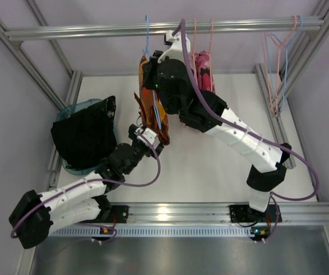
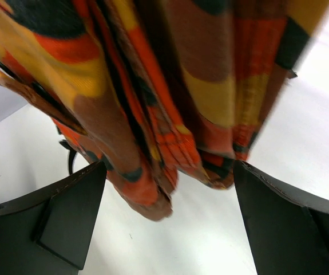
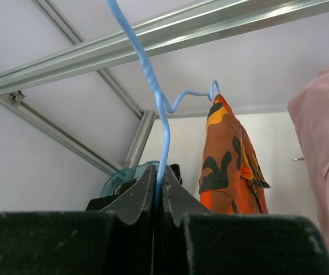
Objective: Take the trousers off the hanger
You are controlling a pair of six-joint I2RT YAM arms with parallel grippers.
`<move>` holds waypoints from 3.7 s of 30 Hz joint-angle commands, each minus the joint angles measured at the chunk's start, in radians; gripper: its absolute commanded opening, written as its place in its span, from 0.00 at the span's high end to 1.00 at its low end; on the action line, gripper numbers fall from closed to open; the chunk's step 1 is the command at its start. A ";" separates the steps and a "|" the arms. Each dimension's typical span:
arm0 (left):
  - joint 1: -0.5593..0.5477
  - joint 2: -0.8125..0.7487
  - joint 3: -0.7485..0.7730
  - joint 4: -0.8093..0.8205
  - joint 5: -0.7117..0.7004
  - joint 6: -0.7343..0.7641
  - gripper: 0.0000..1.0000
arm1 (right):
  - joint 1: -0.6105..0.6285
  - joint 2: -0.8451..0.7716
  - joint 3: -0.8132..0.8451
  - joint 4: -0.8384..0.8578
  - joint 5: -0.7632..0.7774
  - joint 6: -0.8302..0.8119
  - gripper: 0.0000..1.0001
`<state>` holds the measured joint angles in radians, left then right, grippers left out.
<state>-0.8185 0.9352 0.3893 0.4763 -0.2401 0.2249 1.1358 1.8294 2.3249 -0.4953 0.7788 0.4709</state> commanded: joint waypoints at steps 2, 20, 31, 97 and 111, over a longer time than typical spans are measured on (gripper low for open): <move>-0.004 0.014 0.060 0.077 -0.089 -0.009 0.02 | 0.028 -0.033 0.080 0.179 0.036 -0.014 1.00; 0.013 -0.081 0.149 -0.105 -0.045 -0.127 0.15 | 0.028 -0.070 -0.001 0.193 0.053 -0.049 1.00; 0.038 -0.093 0.128 -0.125 -0.077 -0.104 0.22 | 0.028 -0.082 -0.018 0.195 0.046 -0.055 1.00; 0.202 -0.044 0.967 -0.401 0.074 -0.420 1.00 | -0.136 -0.248 -0.579 0.198 -0.421 -0.008 1.00; 0.297 0.045 1.322 -0.390 0.048 -0.437 1.00 | -0.142 -0.269 -0.723 0.213 -0.487 -0.002 1.00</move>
<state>-0.5392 0.9962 1.5631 -0.2188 -0.1822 -0.1894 0.9981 1.5902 1.6329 -0.2729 0.3286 0.4816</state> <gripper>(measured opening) 0.122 0.036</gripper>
